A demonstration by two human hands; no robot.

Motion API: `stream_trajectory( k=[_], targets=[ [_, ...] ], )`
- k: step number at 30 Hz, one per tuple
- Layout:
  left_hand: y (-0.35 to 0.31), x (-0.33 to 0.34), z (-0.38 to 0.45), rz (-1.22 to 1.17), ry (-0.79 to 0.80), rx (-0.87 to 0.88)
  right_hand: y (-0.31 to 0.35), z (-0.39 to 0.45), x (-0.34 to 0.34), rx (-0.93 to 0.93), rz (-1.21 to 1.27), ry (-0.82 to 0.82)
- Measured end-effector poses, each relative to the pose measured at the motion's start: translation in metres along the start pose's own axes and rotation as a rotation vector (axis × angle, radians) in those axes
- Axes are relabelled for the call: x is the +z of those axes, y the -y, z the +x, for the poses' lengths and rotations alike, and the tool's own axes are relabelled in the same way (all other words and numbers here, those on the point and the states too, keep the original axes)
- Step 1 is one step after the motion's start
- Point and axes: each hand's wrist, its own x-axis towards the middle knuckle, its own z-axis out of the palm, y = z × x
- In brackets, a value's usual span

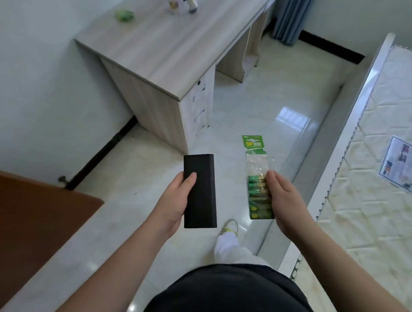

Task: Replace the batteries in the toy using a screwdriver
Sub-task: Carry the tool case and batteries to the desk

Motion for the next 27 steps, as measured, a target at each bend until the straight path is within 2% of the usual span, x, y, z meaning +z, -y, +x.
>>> stream_trajectory(
  k=[9, 16, 27],
  targets=[
    [-0.069, 0.053, 0.085, 0.002, 0.01, 0.005, 0.07, 0.107, -0.021, 0.006, 0.024, 0.089],
    [-0.137, 0.065, 0.166, 0.063, 0.012, 0.052, 0.136, 0.193, -0.002, -0.019, 0.067, 0.116],
    [-0.261, 0.059, 0.328, 0.061, 0.113, 0.063, 0.23, 0.335, 0.045, 0.062, 0.179, 0.068]
  ],
)
